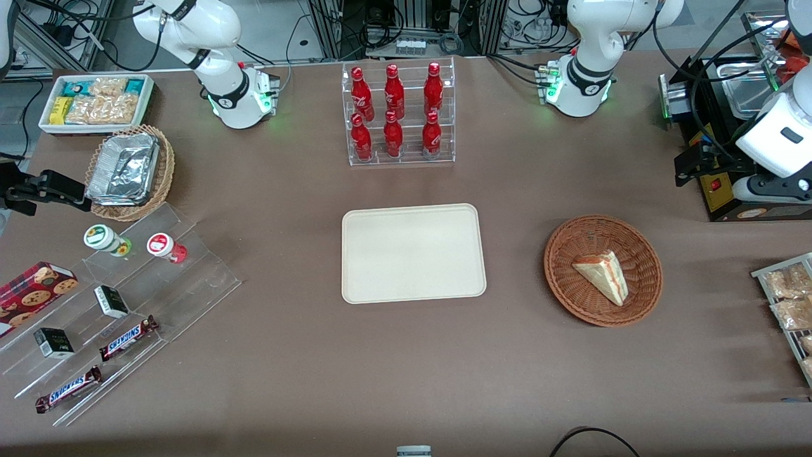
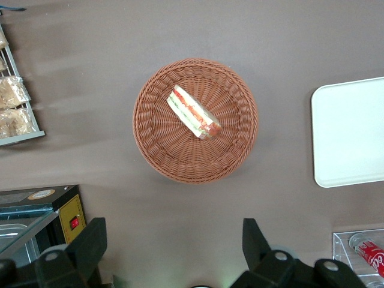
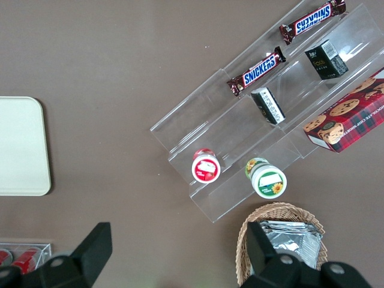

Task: Place sandwich from basket to tray
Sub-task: 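Move the left gripper over the wrapped sandwich in the wicker basket, then lower the open left gripper around the sandwich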

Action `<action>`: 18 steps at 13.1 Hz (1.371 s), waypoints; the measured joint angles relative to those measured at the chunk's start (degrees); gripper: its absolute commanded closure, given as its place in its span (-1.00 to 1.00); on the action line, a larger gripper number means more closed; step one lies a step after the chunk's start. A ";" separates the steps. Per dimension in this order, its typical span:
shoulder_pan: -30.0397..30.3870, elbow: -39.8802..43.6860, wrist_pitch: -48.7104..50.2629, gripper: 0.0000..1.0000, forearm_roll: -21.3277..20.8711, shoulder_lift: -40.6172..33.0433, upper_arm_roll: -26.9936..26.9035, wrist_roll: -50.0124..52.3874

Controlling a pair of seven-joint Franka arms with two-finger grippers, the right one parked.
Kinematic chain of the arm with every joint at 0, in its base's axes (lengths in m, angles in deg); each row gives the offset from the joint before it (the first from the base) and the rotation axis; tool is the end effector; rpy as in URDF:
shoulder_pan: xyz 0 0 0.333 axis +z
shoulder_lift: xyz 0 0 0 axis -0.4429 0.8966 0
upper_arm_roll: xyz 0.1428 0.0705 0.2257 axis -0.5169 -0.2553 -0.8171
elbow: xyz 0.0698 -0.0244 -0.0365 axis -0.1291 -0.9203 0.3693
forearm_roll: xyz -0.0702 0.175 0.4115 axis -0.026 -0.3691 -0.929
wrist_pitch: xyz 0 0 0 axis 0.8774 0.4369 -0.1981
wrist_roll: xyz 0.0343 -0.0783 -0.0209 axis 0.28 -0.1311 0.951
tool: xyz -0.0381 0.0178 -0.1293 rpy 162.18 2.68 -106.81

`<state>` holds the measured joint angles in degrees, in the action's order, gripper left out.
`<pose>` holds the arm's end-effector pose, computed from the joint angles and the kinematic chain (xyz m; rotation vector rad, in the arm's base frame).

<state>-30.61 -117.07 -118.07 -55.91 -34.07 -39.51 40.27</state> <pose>0.6099 -0.0446 0.5632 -3.1014 0.1550 0.0750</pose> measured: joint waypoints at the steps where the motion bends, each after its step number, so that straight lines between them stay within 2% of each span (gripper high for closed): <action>1: 0.00 0.15 0.03 -1.00 0.09 0.00 0.00 0.00; 7: 0.01 -1.39 -3.37 -1.00 0.16 3.58 -0.08 0.04; 12: 0.01 -12.41 -20.81 -1.00 0.16 6.74 -0.11 5.76; 18: -0.01 -24.76 -34.27 -1.00 0.16 6.76 -0.09 15.00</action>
<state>-30.62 -141.83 -152.35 -55.75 -27.31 -39.59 55.28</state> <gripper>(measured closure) 0.000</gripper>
